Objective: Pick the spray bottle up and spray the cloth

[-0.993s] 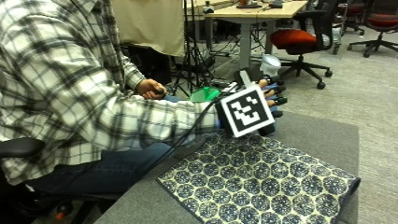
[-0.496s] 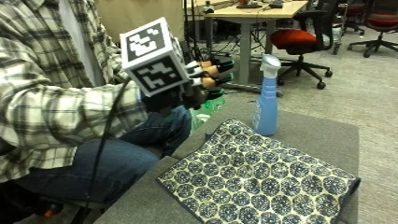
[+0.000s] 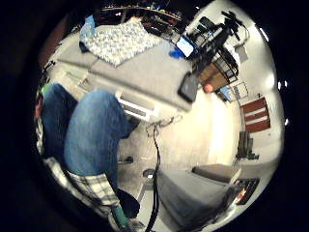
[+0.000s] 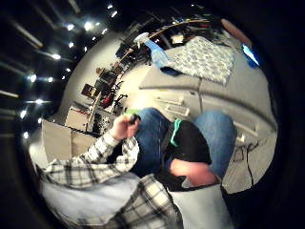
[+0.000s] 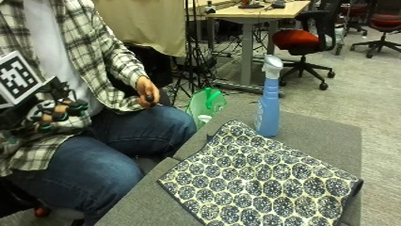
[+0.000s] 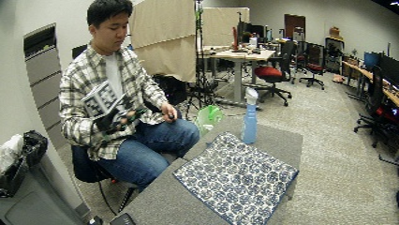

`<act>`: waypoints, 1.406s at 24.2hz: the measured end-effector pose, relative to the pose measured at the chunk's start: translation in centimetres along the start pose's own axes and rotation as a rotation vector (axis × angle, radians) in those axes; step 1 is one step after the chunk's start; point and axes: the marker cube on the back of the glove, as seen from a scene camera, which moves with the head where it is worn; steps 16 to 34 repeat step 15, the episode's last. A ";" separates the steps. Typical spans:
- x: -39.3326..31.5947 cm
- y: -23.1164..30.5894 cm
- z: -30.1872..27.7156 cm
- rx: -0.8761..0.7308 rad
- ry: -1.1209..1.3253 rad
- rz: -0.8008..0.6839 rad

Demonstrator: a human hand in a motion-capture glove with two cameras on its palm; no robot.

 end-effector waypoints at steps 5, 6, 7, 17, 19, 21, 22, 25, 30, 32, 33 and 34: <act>1.8 7.5 1.7 -0.046 0.031 0.087; 1.9 9.4 2.0 -0.035 0.026 0.120; 2.0 10.9 2.1 -0.019 0.014 0.142; 5.0 13.4 1.6 -0.092 -0.126 0.170; 5.0 13.4 1.6 -0.092 -0.126 0.170; 5.0 13.4 1.6 -0.092 -0.126 0.170; 5.0 13.4 1.6 -0.092 -0.126 0.170; 5.0 13.4 1.6 -0.092 -0.126 0.170; 5.0 13.4 1.6 -0.092 -0.126 0.170; 5.0 13.4 1.6 -0.092 -0.126 0.170; 5.0 13.4 1.6 -0.092 -0.126 0.170; 5.0 13.4 1.6 -0.092 -0.126 0.170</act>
